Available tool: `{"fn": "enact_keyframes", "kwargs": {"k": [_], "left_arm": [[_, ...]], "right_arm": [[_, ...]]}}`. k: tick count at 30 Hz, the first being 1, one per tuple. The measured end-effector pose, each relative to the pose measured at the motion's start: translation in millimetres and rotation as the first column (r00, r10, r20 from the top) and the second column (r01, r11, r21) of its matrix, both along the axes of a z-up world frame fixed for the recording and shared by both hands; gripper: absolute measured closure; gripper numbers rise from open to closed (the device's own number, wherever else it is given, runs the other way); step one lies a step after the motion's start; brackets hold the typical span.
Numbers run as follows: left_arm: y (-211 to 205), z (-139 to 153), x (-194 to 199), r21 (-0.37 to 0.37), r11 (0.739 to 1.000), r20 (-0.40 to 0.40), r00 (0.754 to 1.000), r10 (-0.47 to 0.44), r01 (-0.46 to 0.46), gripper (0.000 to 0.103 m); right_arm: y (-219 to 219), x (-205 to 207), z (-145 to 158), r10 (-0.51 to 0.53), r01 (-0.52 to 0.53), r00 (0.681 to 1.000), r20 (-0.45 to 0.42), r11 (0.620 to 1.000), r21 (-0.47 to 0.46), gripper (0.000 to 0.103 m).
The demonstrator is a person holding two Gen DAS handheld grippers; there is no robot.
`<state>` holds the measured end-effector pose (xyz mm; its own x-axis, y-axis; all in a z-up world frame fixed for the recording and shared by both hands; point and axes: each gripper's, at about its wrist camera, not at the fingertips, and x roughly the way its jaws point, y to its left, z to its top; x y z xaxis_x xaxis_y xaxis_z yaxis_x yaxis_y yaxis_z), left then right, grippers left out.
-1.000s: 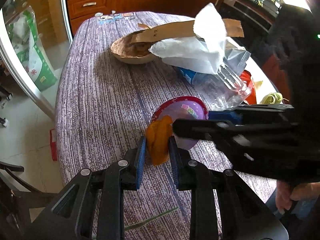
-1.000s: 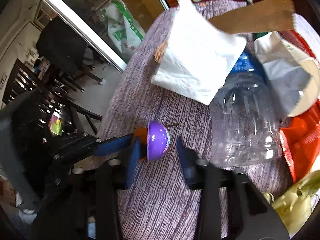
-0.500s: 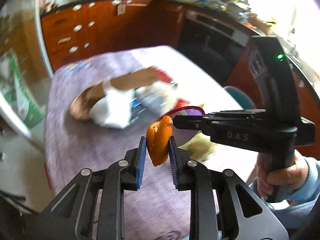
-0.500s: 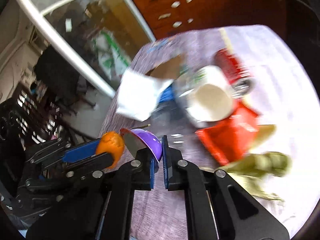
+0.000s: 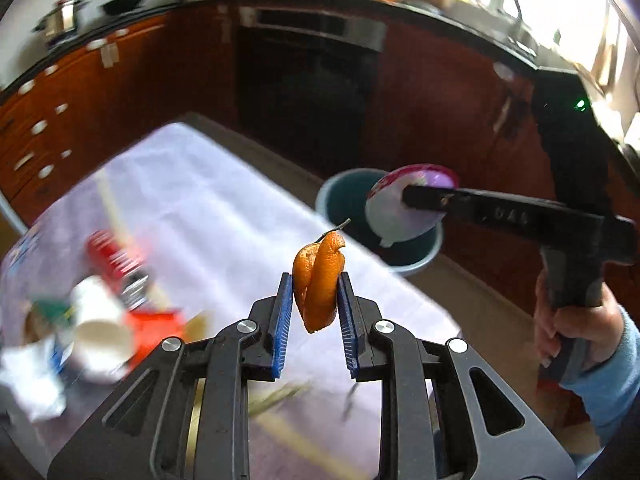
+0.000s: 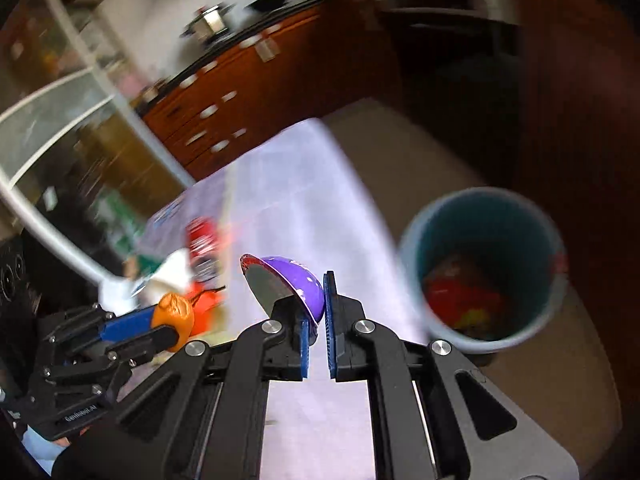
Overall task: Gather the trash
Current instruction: 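Carry the peel and lid over the bin and open both tools, then move both tools back to the table toward the green corn husk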
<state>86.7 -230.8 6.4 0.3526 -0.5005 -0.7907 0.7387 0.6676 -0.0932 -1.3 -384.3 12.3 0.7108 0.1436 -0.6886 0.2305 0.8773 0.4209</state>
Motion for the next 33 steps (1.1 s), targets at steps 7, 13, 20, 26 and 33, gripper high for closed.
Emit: {"fn": "enact_keyframes", "kwargs": {"k": [7,13,20,26,33], "left_arm": [[-101,-35,15,0.023,0.995,-0.073,0.993,-0.091,0.093,0.080],[-146,-69,33,0.043,0.992,-0.140,0.984,-0.108,0.116,0.080],[-165,-84,54,0.067,0.995,-0.143,0.987,-0.067,0.078,0.034],[-161,-84,63,0.069,0.996,-0.143,0.989,-0.038,0.048,0.028],[-132,-75,68,0.051,0.999,-0.164,0.987,0.003,0.006,0.018]], "right_arm": [[-78,-5,-31,-0.135,0.134,0.986,-0.096,0.991,-0.018,0.097],[-111,2,-59,-0.177,0.179,0.972,-0.154,0.984,-0.002,0.094],[-115,13,-67,-0.190,0.192,0.969,-0.159,0.981,-0.003,0.043],[-112,18,-66,-0.205,0.208,0.964,-0.169,0.978,0.003,0.025],[-94,17,-58,-0.180,0.184,0.965,-0.191,0.983,0.007,0.017]]}}
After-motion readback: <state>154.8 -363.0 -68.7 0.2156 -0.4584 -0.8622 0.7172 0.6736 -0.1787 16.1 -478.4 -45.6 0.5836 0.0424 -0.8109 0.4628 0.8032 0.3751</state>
